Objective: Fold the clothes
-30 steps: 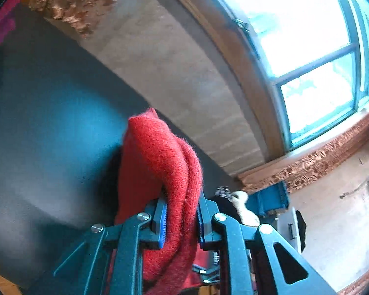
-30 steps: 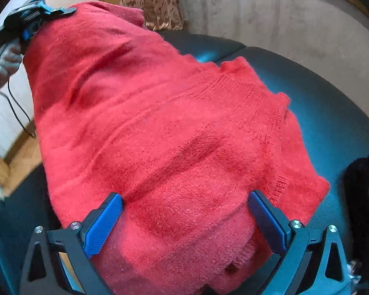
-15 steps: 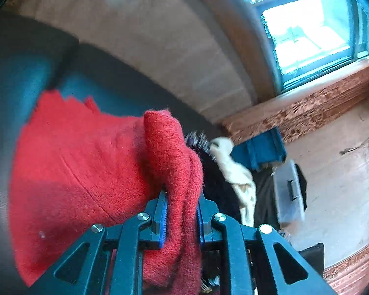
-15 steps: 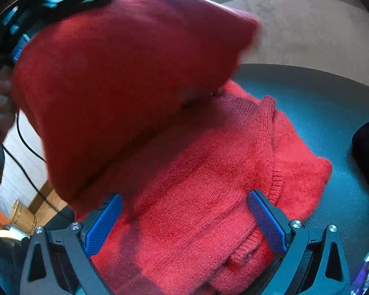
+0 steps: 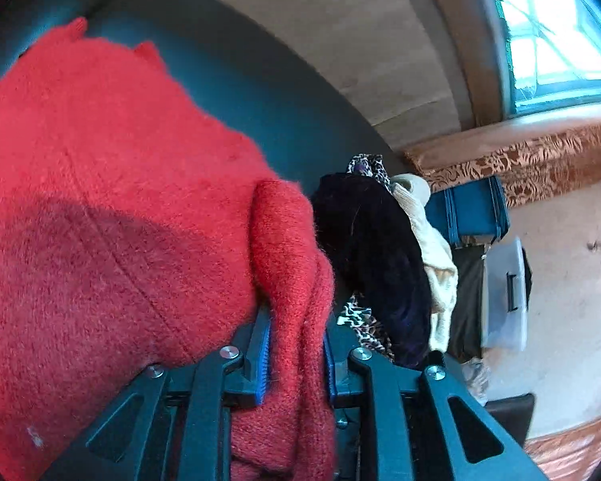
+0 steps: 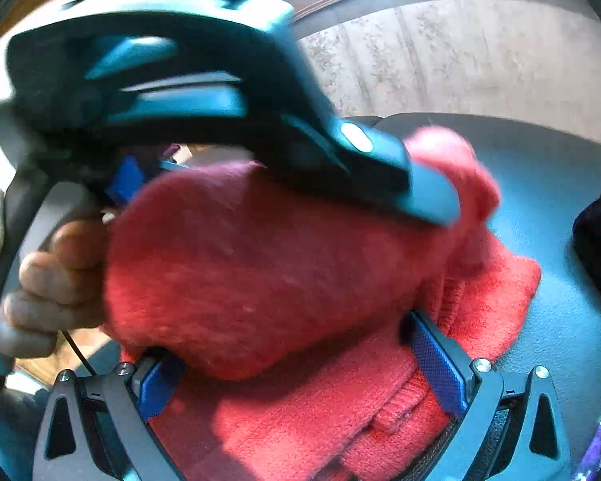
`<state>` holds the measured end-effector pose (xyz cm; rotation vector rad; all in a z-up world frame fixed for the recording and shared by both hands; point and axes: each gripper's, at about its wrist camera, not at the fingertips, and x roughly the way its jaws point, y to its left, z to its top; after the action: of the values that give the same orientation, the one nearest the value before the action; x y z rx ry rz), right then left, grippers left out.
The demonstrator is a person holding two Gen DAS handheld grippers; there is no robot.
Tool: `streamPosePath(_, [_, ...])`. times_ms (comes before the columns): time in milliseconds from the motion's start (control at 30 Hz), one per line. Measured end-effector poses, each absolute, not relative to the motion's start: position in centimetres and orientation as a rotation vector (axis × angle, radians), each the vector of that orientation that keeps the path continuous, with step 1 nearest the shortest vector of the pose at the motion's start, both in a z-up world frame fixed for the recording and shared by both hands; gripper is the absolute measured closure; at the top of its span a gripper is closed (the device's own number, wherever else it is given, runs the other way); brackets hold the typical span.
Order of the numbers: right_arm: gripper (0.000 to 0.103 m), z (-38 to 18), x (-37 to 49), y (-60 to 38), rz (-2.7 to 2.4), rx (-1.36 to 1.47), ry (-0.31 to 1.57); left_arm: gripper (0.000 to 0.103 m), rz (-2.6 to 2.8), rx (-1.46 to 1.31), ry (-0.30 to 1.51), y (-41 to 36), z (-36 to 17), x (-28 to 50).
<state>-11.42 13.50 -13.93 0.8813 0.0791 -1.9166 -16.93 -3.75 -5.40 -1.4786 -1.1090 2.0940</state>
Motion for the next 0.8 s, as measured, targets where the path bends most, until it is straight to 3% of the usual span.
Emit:
streamPosePath(133, [0.000, -13.4, -11.2, 13.6, -1.924, 0.882, 0.086, 0.074, 2.079, -1.430, -1.074, -3.6, -2.5, -16.1])
streamPosePath(467, [0.000, -10.2, -8.5, 18.4, -1.932, 1.042, 0.189, 0.073, 2.094, -1.208, -1.043, -7.9, 3.2, -13.2])
streamPosePath(633, [0.000, -7.4, -6.4, 22.5, -1.943, 1.034, 0.181, 0.073, 2.338, -1.174, -1.110, -16.0, 1.0, -10.4])
streamPosePath(800, [0.000, -3.7, -4.8, 18.2, -1.794, 0.940, 0.110, 0.073, 2.377, -1.182, -1.163, -19.3, -2.5, -8.3])
